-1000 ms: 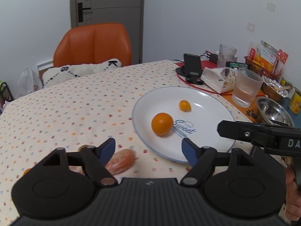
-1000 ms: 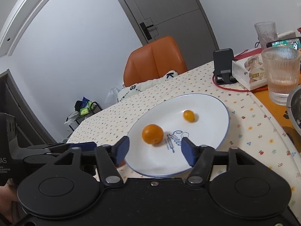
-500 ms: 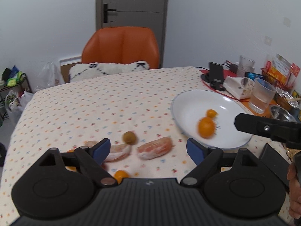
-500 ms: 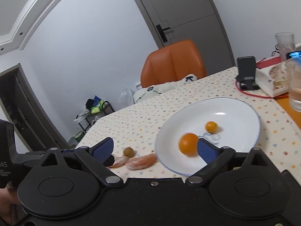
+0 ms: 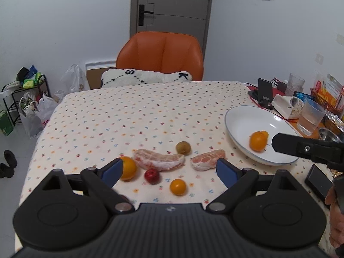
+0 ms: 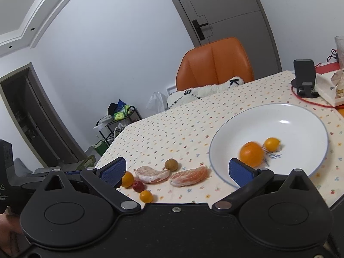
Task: Organize fruits
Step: 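Move both grippers back toward the remaining fruits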
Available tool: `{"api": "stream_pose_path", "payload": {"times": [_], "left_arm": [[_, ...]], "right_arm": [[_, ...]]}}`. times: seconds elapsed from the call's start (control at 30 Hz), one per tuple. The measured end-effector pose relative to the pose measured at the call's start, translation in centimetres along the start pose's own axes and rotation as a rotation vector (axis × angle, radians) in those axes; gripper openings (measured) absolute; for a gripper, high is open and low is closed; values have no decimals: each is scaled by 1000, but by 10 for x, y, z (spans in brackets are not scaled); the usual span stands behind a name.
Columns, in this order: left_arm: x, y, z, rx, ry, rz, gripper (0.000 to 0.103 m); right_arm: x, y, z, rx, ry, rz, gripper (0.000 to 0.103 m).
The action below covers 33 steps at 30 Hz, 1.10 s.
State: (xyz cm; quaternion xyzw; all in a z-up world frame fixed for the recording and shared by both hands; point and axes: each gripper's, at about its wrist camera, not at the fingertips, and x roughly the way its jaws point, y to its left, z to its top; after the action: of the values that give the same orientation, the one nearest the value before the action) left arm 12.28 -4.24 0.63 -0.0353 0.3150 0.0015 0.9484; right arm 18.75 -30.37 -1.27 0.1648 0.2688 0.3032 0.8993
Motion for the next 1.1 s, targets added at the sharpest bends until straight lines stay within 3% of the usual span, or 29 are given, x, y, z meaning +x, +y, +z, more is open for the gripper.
{"api": "stream_pose_path", "payload": {"times": [0.6, 0.93, 1.1], "left_arm": [[-8, 57, -38, -106, 37, 54, 92], [-1, 74, -46, -135, 23, 39, 89], [7, 76, -48, -144, 25, 19, 76]], "right_arm": [[32, 42, -28, -95, 130, 42, 103], [50, 54, -35, -127, 178, 31, 103], [61, 58, -37, -141, 203, 28, 97]]}}
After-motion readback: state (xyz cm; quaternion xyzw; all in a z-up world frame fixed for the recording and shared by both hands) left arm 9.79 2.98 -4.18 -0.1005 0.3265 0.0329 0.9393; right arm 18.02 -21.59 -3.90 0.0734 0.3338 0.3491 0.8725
